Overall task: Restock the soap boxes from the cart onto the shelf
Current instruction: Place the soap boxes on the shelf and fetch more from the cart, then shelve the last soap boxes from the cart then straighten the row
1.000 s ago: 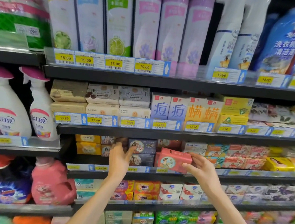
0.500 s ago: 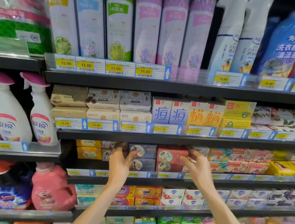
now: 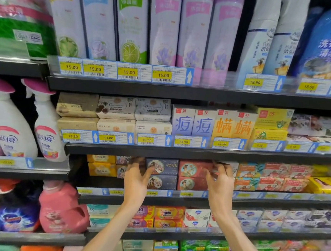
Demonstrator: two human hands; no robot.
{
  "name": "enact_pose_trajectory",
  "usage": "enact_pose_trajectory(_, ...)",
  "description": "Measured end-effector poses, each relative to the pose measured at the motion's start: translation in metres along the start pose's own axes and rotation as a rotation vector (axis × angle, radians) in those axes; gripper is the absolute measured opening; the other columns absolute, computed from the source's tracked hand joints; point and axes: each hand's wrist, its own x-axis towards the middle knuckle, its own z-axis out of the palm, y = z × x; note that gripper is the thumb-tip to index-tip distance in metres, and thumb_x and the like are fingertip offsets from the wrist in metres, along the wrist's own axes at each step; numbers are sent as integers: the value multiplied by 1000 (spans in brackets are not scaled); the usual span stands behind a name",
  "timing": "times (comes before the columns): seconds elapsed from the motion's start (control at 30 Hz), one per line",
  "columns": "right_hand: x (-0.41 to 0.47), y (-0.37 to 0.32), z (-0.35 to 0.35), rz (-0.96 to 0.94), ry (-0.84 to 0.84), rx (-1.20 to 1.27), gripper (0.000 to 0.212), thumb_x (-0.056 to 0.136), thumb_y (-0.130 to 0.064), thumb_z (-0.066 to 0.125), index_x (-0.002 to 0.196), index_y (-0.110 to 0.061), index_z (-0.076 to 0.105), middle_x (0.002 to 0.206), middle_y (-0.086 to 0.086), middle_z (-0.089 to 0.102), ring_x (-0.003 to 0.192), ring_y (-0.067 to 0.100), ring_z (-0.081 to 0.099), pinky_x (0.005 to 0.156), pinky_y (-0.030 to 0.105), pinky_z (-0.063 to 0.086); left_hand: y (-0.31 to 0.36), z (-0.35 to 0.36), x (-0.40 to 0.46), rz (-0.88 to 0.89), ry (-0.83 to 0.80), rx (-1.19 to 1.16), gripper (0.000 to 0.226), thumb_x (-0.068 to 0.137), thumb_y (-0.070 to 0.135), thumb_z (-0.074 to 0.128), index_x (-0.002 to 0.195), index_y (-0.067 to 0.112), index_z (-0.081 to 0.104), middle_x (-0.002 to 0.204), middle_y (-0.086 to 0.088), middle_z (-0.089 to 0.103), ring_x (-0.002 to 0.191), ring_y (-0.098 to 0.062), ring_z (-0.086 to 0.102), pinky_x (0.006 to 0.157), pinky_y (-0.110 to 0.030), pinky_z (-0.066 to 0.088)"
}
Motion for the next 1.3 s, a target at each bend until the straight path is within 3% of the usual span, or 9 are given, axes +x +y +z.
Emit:
enact_pose_trajectory(0.23, 0, 5, 4, -12, -2, -37, 34, 93, -14, 66, 125, -7, 56, 126, 5, 47, 109, 23, 54, 97, 37, 49, 8, -5, -5, 11, -8, 27, 27, 91, 41, 70, 94, 15, 61, 96, -5, 66, 91, -20, 64, 75, -30, 51)
enact_pose_trajectory(0.4, -26, -3, -6, -46, -24, 55, 43, 94, -26, 66, 131, -16, 50, 123, -1, 45, 110, 11, 45, 95, 25, 39, 12, -30, -29, 43, 8, -31, 37, 91, 36, 70, 125, 22, 61, 119, 9, 61, 107, -5, 63, 94, -28, 55)
enact_pose_trajectory(0.67, -94, -54, 45, -481, -611, 152, 27, 96, -26, 63, 122, -30, 59, 114, -21, 57, 104, -2, 58, 84, 22, 52, -27, -143, -124, 124, 73, 327, 36, 92, 24, 71, 126, 24, 61, 123, 16, 54, 107, -1, 54, 100, -19, 42)
enact_pose_trajectory(0.83, -161, -129, 109, -707, -924, 209, 37, 91, -24, 70, 128, -23, 61, 120, -10, 63, 107, 9, 63, 90, 14, 43, -70, -254, -205, 7, 208, 541, 38, 90, 26, 71, 126, 21, 61, 128, 7, 56, 119, -11, 56, 103, -27, 45)
enact_pose_trajectory(0.93, -209, -186, 134, -786, -1054, 299, 35, 90, -23, 70, 125, -24, 62, 120, -13, 63, 105, 0, 58, 92, 5, 36, -84, -319, -250, -113, 295, 597, 40, 88, 37, 59, 122, 15, 65, 127, 1, 60, 112, -17, 62, 98, -24, 46)
enact_pose_trajectory(1.07, -295, -277, 164, -984, -1168, 334, 45, 92, -46, 56, 133, -27, 57, 131, -10, 61, 120, 11, 58, 101, 31, 47, -98, -420, -319, -209, 407, 788, 43, 86, 29, 73, 126, 20, 61, 131, 6, 57, 119, -16, 57, 98, -25, 46)
enact_pose_trajectory(1.13, -340, -325, 170, -1071, -1210, 372, 48, 90, -52, 54, 131, -26, 57, 128, -8, 63, 117, 11, 59, 98, 33, 49, -109, -470, -351, -253, 432, 867, 44, 89, 34, 71, 129, 20, 58, 132, 4, 56, 120, -18, 56, 98, -28, 48)
enact_pose_trajectory(1.23, -414, -391, 178, -1189, -1267, 430, 45, 88, -38, 68, 129, -21, 59, 121, -1, 66, 111, 16, 60, 94, 28, 45, -128, -541, -393, -324, 457, 953, 51, 92, 43, 65, 134, 16, 57, 136, -4, 56, 126, -24, 55, 103, -34, 49)
enact_pose_trajectory(1.3, -463, -428, 190, -1302, -1265, 428, 56, 89, -50, 57, 136, -20, 55, 129, 0, 63, 118, 19, 59, 100, 30, 46, -144, -585, -417, -376, 460, 993, 57, 93, 50, 59, 139, 16, 54, 142, -6, 53, 134, -27, 51, 108, -41, 47)
